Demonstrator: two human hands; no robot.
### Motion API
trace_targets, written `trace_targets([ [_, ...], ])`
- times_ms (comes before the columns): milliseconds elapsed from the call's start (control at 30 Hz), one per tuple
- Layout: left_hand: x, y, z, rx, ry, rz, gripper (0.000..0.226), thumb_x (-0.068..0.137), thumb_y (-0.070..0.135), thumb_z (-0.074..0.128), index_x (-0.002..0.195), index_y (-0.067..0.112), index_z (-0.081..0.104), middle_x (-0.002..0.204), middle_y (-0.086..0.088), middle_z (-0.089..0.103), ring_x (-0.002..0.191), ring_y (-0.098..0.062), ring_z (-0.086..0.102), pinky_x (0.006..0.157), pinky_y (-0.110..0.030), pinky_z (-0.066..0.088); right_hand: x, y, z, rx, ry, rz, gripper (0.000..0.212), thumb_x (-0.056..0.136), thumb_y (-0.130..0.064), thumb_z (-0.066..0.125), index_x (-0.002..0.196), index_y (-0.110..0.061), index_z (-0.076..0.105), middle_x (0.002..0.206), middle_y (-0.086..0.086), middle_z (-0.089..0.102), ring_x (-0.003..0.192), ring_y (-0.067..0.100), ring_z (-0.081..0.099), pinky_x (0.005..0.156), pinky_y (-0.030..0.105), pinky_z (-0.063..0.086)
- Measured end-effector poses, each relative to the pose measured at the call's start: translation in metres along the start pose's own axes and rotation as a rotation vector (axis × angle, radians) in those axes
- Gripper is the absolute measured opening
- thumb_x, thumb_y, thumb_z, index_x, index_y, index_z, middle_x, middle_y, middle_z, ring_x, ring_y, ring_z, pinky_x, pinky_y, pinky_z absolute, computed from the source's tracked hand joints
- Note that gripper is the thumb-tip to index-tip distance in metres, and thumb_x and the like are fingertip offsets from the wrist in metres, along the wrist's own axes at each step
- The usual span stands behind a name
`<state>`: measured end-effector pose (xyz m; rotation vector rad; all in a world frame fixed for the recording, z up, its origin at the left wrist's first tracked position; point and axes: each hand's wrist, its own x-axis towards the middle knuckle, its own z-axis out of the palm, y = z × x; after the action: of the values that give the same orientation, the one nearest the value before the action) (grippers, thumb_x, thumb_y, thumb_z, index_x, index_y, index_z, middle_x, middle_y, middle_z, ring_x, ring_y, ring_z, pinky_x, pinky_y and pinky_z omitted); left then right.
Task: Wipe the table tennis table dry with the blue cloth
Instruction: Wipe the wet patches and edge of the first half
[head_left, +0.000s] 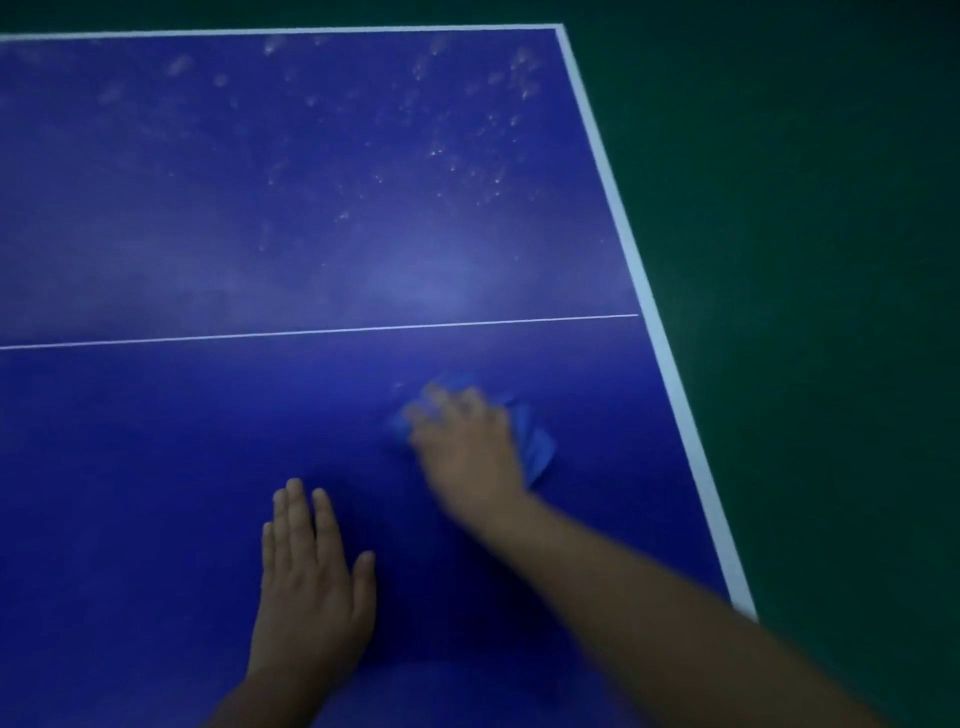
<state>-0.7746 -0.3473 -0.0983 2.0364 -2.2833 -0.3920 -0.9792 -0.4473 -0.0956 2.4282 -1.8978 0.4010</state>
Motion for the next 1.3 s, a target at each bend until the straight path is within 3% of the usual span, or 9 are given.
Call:
trace_targets([
  [167,-0.042,0.006,0.002,0.064,-0.152,-0.191,0.102,0.085,0.078,-0.010,0.156,0.005,-0.008,0.161,-0.014,-0.026,0.146,-0.020,-0.035,0.115,-0.038,-0.027,0.052,0.129,-0.010,0.037,0.061,0.678,0.038,0.106,-0.036,0.036,0.136,-0.024,0.056,0.153,0.003,0.043,0.128,0.035,0.043,0.099,0.049,0.037],
  [333,-0.041,0.006,-0.001,0.032,-0.240,-0.227,0.104,0.063,0.079,-0.037,0.143,0.014,-0.037,0.149,-0.007,-0.050,0.137,-0.022,-0.049,0.106,-0.039,-0.038,0.059,0.063,0.007,0.050,0.055,0.311,0.049,0.100,-0.039,0.030,0.130,-0.019,0.063,0.141,0.007,0.056,0.113,0.035,0.053,0.088,0.046,0.044],
  [500,-0.039,0.003,-0.001,0.034,-0.251,-0.227,0.097,0.074,0.080,-0.022,0.145,0.015,-0.032,0.151,-0.006,-0.045,0.139,-0.021,-0.046,0.110,-0.042,-0.033,0.061,-0.053,0.020,0.147,0.010,-0.126,0.031,0.089,-0.026,0.056,0.115,-0.023,0.073,0.135,0.007,0.063,0.107,0.035,0.060,0.082,0.042,0.050],
  [633,-0.035,-0.003,-0.014,-0.041,-0.347,-0.195,0.097,0.070,0.076,-0.011,0.139,0.015,-0.041,0.138,-0.001,-0.059,0.131,-0.017,-0.055,0.110,-0.041,-0.032,-0.007,-0.073,0.008,0.225,-0.146,-0.471,0.036,0.099,-0.038,0.047,0.129,-0.032,0.066,0.145,-0.004,0.055,0.124,0.025,0.051,0.094,0.043,0.042],
  [767,-0.071,-0.010,-0.023,-0.119,-0.208,-0.127,0.090,0.083,0.074,0.001,0.151,0.019,-0.024,0.155,0.000,-0.043,0.141,-0.014,-0.043,0.117,-0.032,-0.025,-0.011,0.038,-0.007,0.018,-0.030,-0.102,0.041,0.094,-0.035,0.042,0.121,-0.028,0.071,0.137,0.007,0.062,0.109,0.036,0.061,0.085,0.047,0.054],
  [900,-0.137,-0.017,-0.010,-0.012,-0.137,-0.091,0.074,0.100,0.056,0.024,0.158,0.012,0.021,0.167,-0.014,0.006,0.154,-0.026,-0.004,0.122,-0.043,-0.006,-0.035,0.051,-0.031,0.041,-0.101,0.314,0.051,0.097,-0.045,0.033,0.132,-0.027,0.065,0.147,0.004,0.053,0.124,0.037,0.050,0.095,0.053,0.044],
  [1000,-0.179,-0.020,-0.003,-0.040,-0.067,-0.169,0.066,0.102,0.052,0.022,0.150,0.010,0.038,0.162,-0.016,0.024,0.151,-0.031,0.014,0.122,-0.046,0.001,-0.083,-0.048,-0.032,0.076,-0.118,0.136,0.046,0.093,-0.041,0.036,0.124,-0.032,0.068,0.142,0.000,0.058,0.119,0.034,0.055,0.088,0.048,0.047],
  [1200,-0.252,-0.038,-0.001,-0.065,0.024,-0.449,0.068,0.102,0.051,0.021,0.142,0.003,0.048,0.155,-0.023,0.034,0.145,-0.038,0.028,0.119,-0.051,0.006,-0.207,-0.175,-0.034,0.248,-0.301,-0.705,0.035,0.093,-0.044,0.050,0.126,-0.041,0.062,0.148,-0.009,0.051,0.126,0.024,0.053,0.089,0.046,0.049],
  [1300,-0.294,-0.069,-0.002,-0.048,0.019,-0.651,0.081,0.100,0.061,0.011,0.145,0.002,0.045,0.157,-0.025,0.030,0.147,-0.040,0.024,0.120,-0.051,0.000,-0.167,-0.142,-0.018,0.151,-0.201,-0.557,0.037,0.090,-0.032,0.049,0.122,-0.031,0.067,0.144,0.003,0.057,0.117,0.035,0.060,0.081,0.049,0.052],
])
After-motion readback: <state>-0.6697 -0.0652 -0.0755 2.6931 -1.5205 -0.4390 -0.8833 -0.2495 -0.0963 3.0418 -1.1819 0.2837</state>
